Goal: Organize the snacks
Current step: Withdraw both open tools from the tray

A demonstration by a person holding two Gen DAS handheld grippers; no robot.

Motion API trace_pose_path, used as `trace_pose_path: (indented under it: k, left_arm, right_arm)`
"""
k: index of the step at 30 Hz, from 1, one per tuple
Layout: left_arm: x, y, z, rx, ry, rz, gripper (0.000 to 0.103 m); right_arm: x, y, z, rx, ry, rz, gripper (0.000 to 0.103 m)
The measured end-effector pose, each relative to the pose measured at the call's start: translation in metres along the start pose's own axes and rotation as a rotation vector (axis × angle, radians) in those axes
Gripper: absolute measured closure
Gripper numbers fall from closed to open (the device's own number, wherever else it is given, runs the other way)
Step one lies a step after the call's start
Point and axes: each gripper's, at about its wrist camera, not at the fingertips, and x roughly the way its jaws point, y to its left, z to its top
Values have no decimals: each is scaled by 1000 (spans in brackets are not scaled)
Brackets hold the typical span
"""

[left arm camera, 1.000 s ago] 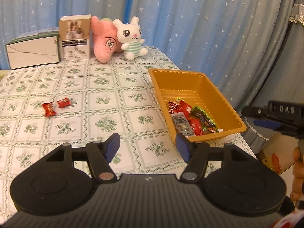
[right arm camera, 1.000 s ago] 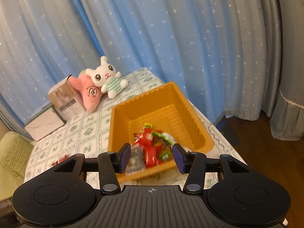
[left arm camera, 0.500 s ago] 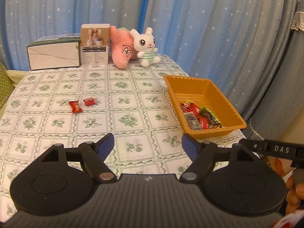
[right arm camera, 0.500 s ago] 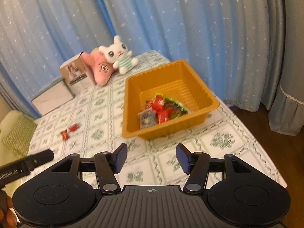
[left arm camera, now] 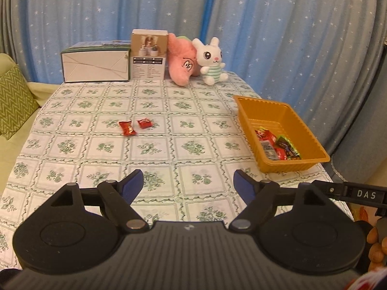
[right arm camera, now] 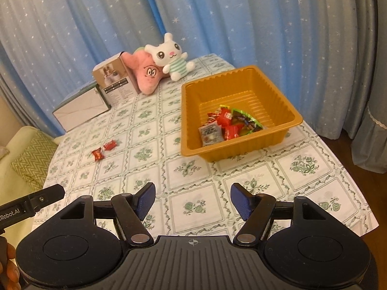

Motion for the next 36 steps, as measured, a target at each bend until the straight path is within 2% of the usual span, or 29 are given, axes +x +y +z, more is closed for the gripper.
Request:
trace_pose_path:
  k: [12,22,29,36]
  left_arm:
    - [1,14,1,-21,5,22,23]
    - [14,47,19,-45,-4,87,23]
    - [38,71,39,-39,-3,121,24]
    - [84,92,52,-16,22,137,24]
  right_arm:
    - [8,12,2,-19,14,13,34]
    - [26,35,12,-75,15,42,34]
    - [56,61,33,-119,3,86,34]
    - [112,91,51,-178,26,129,34]
